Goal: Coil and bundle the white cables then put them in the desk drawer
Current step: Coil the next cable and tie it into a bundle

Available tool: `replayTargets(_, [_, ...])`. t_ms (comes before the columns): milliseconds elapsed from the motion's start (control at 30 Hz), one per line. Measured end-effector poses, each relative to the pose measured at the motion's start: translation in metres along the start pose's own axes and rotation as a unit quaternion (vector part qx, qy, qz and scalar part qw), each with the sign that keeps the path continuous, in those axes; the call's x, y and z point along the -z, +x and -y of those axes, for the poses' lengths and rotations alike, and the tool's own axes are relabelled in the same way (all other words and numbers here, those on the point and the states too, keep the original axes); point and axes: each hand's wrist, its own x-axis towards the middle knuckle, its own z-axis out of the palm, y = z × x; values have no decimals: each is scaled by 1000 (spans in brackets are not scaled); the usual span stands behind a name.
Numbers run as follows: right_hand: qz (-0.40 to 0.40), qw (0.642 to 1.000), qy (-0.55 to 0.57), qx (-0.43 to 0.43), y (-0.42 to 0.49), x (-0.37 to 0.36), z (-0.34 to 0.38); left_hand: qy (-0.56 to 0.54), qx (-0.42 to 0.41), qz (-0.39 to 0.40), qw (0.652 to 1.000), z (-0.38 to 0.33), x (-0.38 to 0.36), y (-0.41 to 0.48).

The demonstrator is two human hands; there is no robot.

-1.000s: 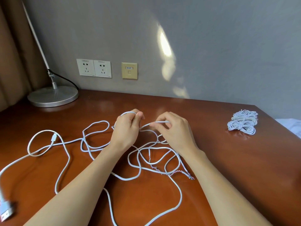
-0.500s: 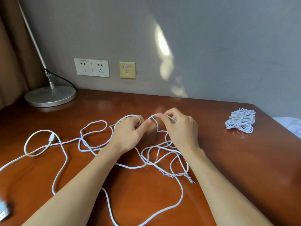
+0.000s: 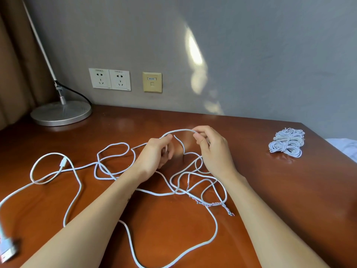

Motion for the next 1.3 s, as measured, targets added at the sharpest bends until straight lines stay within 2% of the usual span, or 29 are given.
replayTargets(133, [3, 999, 15, -36, -1, 0, -3, -225, 20, 50, 973, 1, 1, 0])
replayTargets(267, [7, 994, 87, -72, -1, 3, -1, -346, 15, 67, 936, -2, 6, 1])
replayTargets(433, [0, 983, 146, -113, 0, -3, -3, -340, 25, 70, 937, -2, 7, 2])
replayTargets(567, [-11, 987, 125, -100, 1, -2, -4, -321, 54, 110, 939, -4, 1, -1])
replayTargets(700, [-13, 989, 116, -88, 0, 1, -2, -360, 53, 140, 921, -5, -2, 0])
replayTargets(900, [50, 993, 73, -80, -3, 0, 3, -496, 14, 123, 859, -3, 2, 4])
replayTargets(1167, [211, 975, 12, -67, -5, 0, 8, -657, 28, 71, 750, -1, 9, 8])
replayTargets(1300, [257, 965, 4, -54, -5, 1, 16, -684, 38, 49, 726, -3, 9, 7])
